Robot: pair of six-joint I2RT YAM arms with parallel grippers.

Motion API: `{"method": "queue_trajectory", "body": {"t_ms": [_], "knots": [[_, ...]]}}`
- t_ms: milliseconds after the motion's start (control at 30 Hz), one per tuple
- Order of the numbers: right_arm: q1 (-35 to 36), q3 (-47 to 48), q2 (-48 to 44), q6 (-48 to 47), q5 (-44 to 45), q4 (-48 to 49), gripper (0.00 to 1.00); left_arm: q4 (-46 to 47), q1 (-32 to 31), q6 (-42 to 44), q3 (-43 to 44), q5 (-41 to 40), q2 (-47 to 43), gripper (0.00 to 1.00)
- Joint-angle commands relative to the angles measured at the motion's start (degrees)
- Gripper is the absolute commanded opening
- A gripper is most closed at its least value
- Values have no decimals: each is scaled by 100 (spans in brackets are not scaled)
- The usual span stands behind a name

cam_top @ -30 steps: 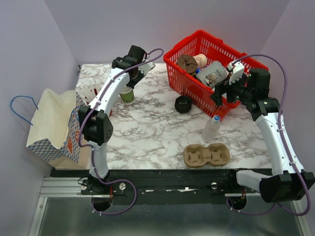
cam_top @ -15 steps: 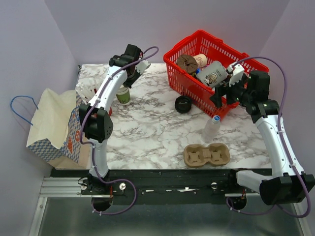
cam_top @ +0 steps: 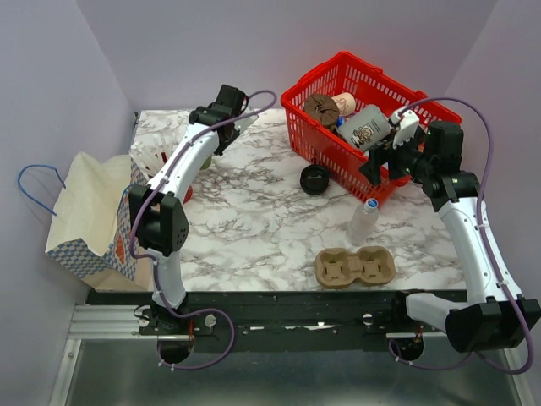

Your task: Pack the takeout coffee

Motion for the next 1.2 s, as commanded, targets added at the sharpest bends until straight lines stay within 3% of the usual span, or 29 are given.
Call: {"method": "queue_trajectory", "body": {"t_ms": [0,33,67,100,133,167,200,233,300,333,400,467,533,567,600,633,700,733,800,833,867,900,967,1033,1167], "knots": [[-10,-15,69,103,-239,140,99,531,-103,477,-922,354,-417,0],[-19,11,78,95,-247,123,99,-49,177,-641,-300,1222,-259,0],[-19,12,69,95,-221,131,99,-368,441,-887,289,1335,-136,0],[-19,3,69,95,-212,140,99,-136,191,-567,17,596,-187,0],[-10,-23,69,95,-212,175,99,354,-38,54,-508,-838,-326,0],[-10,-41,69,95,-195,184,99,733,-101,112,-661,-339,-432,0],[-19,-50,87,121,-204,184,99,136,299,-366,-263,493,-294,0],[-19,-33,104,130,-221,158,99,-26,337,-666,20,405,-197,0],[-19,3,148,130,-291,123,99,207,-3,-46,-266,-253,-205,0],[-19,3,148,138,-283,140,99,18,91,-115,-111,85,-153,0],[-19,38,175,139,-283,149,99,-29,-4,-170,-12,-96,-126,0],[-19,55,192,147,-274,140,99,95,196,-448,-48,567,-240,0],[-19,99,227,130,-300,123,99,-360,-90,-143,92,64,-13,0],[-19,108,236,121,-274,114,99,-432,-32,-238,302,323,-64,0],[-10,108,236,121,-265,114,99,-302,177,-613,330,1291,-256,0],[-10,82,228,130,-248,122,99,-170,319,-791,261,1048,-275,0],[-19,56,245,138,-309,149,99,267,-65,144,-484,-449,-179,0],[-10,64,236,173,-318,166,99,1,-49,200,-304,91,-57,0],[-10,125,271,182,-396,114,99,-1069,451,-1096,1122,2058,190,0],[-2,161,289,174,-432,105,98,-935,269,-900,913,847,78,0],[7,205,306,200,-450,140,98,-577,41,-176,449,17,-45,0],[51,248,350,261,-415,175,95,-51,-13,-108,-217,-95,-177,0],[200,537,438,516,-388,210,94,-299,187,-483,12,873,-188,0],[673,810,622,691,-240,210,94,-686,189,-643,260,836,-4,0],[1500,1452,1245,1385,-142,394,95,-521,250,-713,-99,791,-160,0]]}}
